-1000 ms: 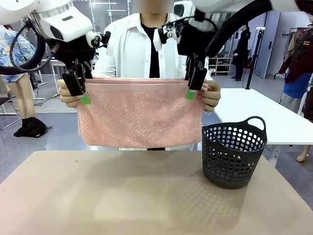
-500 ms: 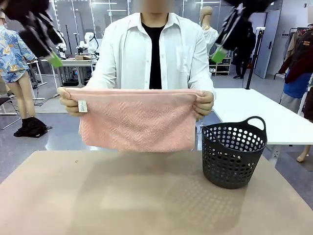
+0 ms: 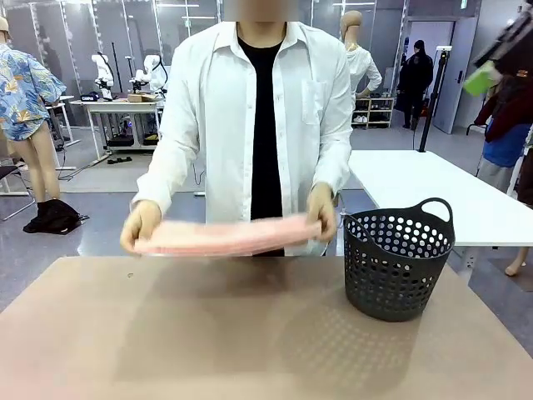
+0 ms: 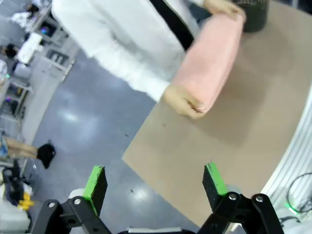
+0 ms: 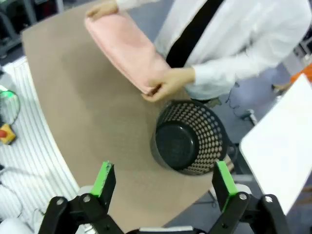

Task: Fold the towel.
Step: Release the end of the 100 cm Hotel Towel you were holding.

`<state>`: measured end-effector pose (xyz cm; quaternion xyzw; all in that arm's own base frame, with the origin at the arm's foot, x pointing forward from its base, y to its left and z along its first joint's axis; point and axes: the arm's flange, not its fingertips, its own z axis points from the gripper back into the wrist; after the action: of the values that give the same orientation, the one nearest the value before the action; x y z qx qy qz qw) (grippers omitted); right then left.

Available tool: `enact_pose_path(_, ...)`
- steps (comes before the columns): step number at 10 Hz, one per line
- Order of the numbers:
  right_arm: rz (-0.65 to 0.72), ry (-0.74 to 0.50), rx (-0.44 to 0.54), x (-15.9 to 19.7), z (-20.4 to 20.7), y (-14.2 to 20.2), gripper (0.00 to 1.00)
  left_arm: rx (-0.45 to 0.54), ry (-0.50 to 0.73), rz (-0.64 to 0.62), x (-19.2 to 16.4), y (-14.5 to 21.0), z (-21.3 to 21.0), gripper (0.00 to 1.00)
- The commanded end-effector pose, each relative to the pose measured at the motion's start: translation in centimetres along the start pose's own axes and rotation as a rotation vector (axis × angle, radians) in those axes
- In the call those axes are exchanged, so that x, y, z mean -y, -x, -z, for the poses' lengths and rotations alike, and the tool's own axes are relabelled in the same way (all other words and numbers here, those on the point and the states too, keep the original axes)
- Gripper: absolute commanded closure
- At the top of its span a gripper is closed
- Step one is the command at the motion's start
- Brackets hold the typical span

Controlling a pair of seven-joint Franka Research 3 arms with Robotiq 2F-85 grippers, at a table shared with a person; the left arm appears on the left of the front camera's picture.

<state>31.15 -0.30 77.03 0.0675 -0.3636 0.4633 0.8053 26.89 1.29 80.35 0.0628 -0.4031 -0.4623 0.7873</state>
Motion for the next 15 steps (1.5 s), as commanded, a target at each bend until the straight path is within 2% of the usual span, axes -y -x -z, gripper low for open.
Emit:
enact_pose_path(1,0.068,0.077,0.064,-1.9,-1.2,3.7,0.00,0.051,-0.094,-0.116,1.3,4.5,-1.8,0.00)
enact_pose_path(4,0.147,0.159,0.135,-3.1,-4.1,8.5,0.00,0.035,-0.140,-0.211,2.3,9.7,-3.6,0.00)
enact_pose_path(7,0.284,0.168,0.182,-2.3,-5.3,13.4,0.00,0.054,-0.153,-0.297,2.6,13.8,-5.0,0.00)
enact_pose_path(8,0.324,0.153,0.191,-1.7,-5.2,14.4,0.00,0.084,-0.122,-0.315,2.4,14.7,-5.0,0.00)
enact_pose_path(9,0.348,0.108,0.197,-1.0,-5.1,15.4,0.00,0.190,0.009,-0.335,2.0,16.1,-4.7,0.00)
enact_pose_path(10,0.372,0.041,0.232,-0.3,-4.9,16.5,0.00,0.233,0.107,-0.404,1.5,17.6,-4.1,0.00)
enact_pose_path(13,0.418,0.039,0.229,0.0,-4.5,18.5,0.00,0.212,0.099,-0.497,1.3,20.5,-2.9,0.00)
enact_pose_path(14,0.400,0.042,0.209,-0.1,-4.0,18.2,0.00,0.163,0.087,-0.512,1.2,20.1,-2.2,0.00)
enact_pose_path(15,0.390,0.053,0.220,0.4,-4.6,18.8,0.00,0.233,0.098,-0.462,0.6,21.1,-2.6,0.00)
